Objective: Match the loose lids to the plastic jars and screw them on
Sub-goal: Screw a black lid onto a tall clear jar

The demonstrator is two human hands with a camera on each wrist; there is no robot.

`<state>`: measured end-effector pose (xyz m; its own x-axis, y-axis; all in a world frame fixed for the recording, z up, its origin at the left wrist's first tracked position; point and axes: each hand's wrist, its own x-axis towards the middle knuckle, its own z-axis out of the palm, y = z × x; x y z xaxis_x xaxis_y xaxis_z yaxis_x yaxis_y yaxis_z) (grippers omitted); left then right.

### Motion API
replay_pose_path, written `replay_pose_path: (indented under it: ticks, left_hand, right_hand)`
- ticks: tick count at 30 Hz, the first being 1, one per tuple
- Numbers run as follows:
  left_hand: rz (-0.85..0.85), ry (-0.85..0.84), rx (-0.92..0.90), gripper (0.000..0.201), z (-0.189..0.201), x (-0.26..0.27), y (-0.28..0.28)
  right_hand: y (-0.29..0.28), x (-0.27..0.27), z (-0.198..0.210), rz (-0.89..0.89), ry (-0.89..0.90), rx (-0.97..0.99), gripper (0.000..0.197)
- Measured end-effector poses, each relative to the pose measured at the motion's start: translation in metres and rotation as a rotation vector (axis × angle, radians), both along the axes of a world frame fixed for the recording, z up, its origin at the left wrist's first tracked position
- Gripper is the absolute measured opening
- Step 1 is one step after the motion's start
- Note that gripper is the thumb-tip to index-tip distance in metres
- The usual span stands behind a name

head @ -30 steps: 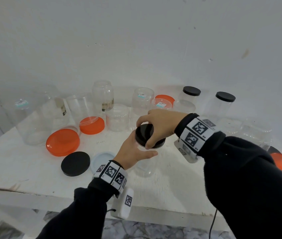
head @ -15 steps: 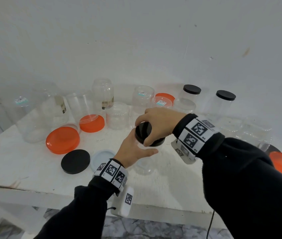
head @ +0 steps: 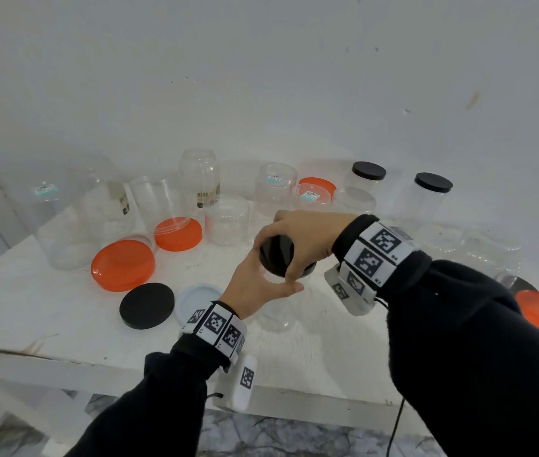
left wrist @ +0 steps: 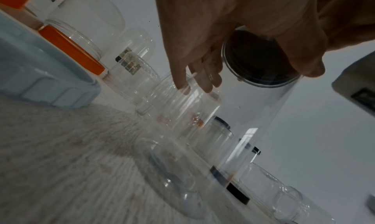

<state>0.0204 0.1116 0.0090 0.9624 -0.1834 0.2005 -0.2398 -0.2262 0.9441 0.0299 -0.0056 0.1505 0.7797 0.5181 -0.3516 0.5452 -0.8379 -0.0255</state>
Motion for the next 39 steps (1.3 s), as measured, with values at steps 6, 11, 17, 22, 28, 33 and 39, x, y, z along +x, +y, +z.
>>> replay_pose_path:
  ticks: [6, 11, 17, 22, 28, 33, 39]
  left_hand:
    - [-0.005, -0.002, -0.014, 0.082, -0.002, 0.0, -0.001]
    - [-0.019, 0.013, -0.008, 0.08, 0.001, -0.001, 0.002]
    - [-0.007, 0.003, -0.022, 0.084, -0.001, -0.001, 0.0]
    - [-0.011, 0.019, -0.036, 0.084, -0.002, -0.001, -0.001]
    - [-0.017, 0.013, -0.028, 0.08, 0.0, -0.001, 0.0]
    - [0.002, 0.015, -0.079, 0.094, -0.005, -0.004, -0.003]
    - [-0.02, 0.006, -0.003, 0.078, 0.001, -0.002, 0.001]
  right_hand:
    - [0.006, -0.001, -0.015, -0.088, -0.282, 0.021, 0.064]
    - [-0.001, 0.0, 0.002, -0.017, -0.043, -0.06, 0.08]
    - [-0.001, -0.003, -0.013, -0.066, -0.235, 0.074, 0.065]
    - [-0.004, -0.004, -0.014, -0.089, -0.212, 0.02, 0.073]
    - [-0.007, -0.004, -0.01, -0.026, -0.155, 0.102, 0.062]
    - [0.001, -0.006, -0.022, -0.066, -0.406, -0.007, 0.071]
    - [-0.006, -0.003, -0.006, 0.035, -0.026, 0.021, 0.071]
